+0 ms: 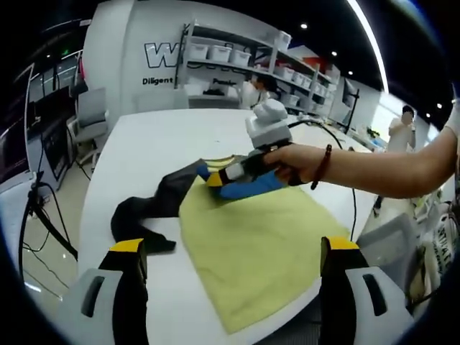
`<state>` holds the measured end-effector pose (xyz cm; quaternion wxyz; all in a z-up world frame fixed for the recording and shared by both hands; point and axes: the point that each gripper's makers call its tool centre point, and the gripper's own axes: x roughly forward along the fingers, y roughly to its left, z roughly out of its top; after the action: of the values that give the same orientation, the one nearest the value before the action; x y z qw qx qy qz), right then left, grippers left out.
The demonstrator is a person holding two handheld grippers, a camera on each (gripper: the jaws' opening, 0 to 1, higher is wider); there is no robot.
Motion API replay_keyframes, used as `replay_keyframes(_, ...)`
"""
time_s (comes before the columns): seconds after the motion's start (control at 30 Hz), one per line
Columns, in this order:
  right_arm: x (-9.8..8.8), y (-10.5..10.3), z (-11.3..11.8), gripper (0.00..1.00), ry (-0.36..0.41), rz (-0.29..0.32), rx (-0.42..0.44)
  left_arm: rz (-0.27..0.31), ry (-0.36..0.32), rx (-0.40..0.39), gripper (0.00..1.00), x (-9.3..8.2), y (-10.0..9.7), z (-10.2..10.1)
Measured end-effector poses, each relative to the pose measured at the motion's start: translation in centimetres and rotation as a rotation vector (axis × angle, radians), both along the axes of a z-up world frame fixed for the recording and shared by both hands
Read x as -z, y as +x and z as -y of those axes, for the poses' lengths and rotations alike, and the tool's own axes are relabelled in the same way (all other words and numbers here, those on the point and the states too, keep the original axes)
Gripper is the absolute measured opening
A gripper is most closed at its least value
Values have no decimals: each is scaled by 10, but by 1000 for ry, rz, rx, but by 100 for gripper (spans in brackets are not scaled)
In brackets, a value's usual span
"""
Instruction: Fold the garment on the visible template until the final outline fits inside the template.
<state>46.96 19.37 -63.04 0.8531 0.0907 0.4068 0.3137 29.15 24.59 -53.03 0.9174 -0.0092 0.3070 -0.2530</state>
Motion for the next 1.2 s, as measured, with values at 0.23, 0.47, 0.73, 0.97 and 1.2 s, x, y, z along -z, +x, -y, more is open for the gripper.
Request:
replay_keyframes(0.23,10,-2,-7,0,12,-30,-7,0,-5,-16,99,1,1,-5)
replay_keyframes(0.47,-1,-1,-12,10,73,-15,3,0,6,-49,99,2,4,-15)
replay_keyframes(0.73,-21,7,29,39,58,73,56,5,20,-107,99,7,15,-25)
replay_keyframes(0.97,-29,13,73,49,15,116,115,-2,40,-108,99,11,20,-24)
replay_keyframes(1.2,-24,14,122,65,-51,133,192,5,35,-96,99,8,20,-19)
